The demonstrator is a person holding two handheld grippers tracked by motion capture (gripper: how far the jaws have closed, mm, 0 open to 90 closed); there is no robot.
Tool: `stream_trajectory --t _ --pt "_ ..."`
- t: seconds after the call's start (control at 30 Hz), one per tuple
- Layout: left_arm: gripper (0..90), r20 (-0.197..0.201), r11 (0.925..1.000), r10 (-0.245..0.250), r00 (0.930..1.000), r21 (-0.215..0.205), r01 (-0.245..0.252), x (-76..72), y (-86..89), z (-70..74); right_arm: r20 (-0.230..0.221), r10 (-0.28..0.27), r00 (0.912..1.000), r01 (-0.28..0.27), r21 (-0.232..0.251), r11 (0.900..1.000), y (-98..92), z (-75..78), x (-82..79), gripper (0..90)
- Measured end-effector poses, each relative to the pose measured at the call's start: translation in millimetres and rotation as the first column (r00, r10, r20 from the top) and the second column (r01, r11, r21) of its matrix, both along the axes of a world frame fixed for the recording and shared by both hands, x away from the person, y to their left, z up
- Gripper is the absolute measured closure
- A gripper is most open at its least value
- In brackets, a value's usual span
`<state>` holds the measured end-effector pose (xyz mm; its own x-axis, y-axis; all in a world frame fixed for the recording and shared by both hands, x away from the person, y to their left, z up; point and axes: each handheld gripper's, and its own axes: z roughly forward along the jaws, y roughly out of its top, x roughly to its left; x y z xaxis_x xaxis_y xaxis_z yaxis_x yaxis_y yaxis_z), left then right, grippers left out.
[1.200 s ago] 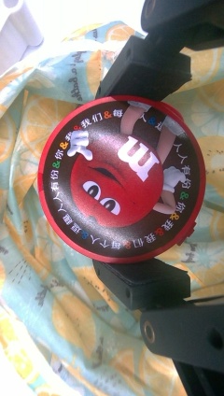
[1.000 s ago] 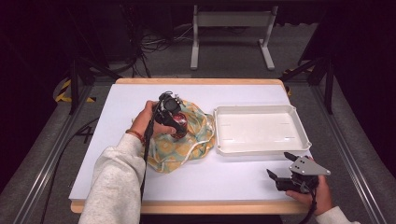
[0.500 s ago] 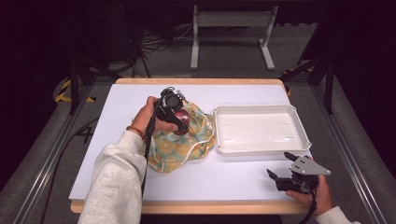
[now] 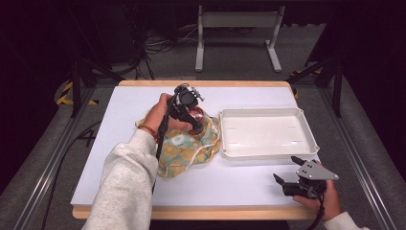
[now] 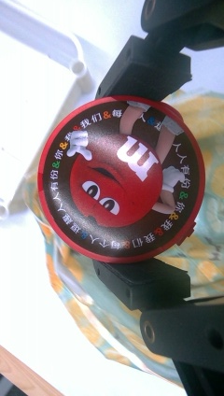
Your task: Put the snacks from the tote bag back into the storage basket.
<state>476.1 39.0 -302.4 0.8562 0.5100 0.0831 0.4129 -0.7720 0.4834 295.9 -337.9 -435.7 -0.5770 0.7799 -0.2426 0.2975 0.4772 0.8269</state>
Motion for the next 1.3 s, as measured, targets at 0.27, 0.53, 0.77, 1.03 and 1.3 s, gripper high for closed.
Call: stream_trajectory --t 0.27,0.53,0.77,1.03,1.3 --pt "25.4 0.001 0.9993 -0.037 0.9993 0.004 0.037 -0.2 -23.1 1.8 -0.002 -0.001 1.0000 0.001 -0.001 1.000 -0.5 0.1 -0.1 13.7" --pt "25.4 0.003 0.9973 -0.072 0.9974 -0.015 0.072 -2.1 -41.9 5.5 -0.001 -0.004 1.0000 0.004 -0.007 1.000 -0.1 0.0 0.0 13.7" --pt "25.4 0.003 0.9948 -0.101 0.9949 -0.011 0.101 -4.2 -59.1 3.0 -0.001 -0.003 1.0000 0.003 -0.009 1.000 -0.1 0.1 -0.7 13.7" --pt "25.4 -0.014 0.9904 -0.138 0.9903 -0.012 0.138 -6.0 -79.6 -1.1 -0.006 0.001 1.0000 -0.001 -0.020 1.000 0.5 -0.2 -1.2 13.7" --pt "25.4 -0.024 0.9873 -0.159 0.9870 -0.003 0.159 -5.5 -98.4 -6.1 -0.010 -0.013 0.9999 0.013 -0.015 1.000 -3.9 -0.5 -6.7 13.7"
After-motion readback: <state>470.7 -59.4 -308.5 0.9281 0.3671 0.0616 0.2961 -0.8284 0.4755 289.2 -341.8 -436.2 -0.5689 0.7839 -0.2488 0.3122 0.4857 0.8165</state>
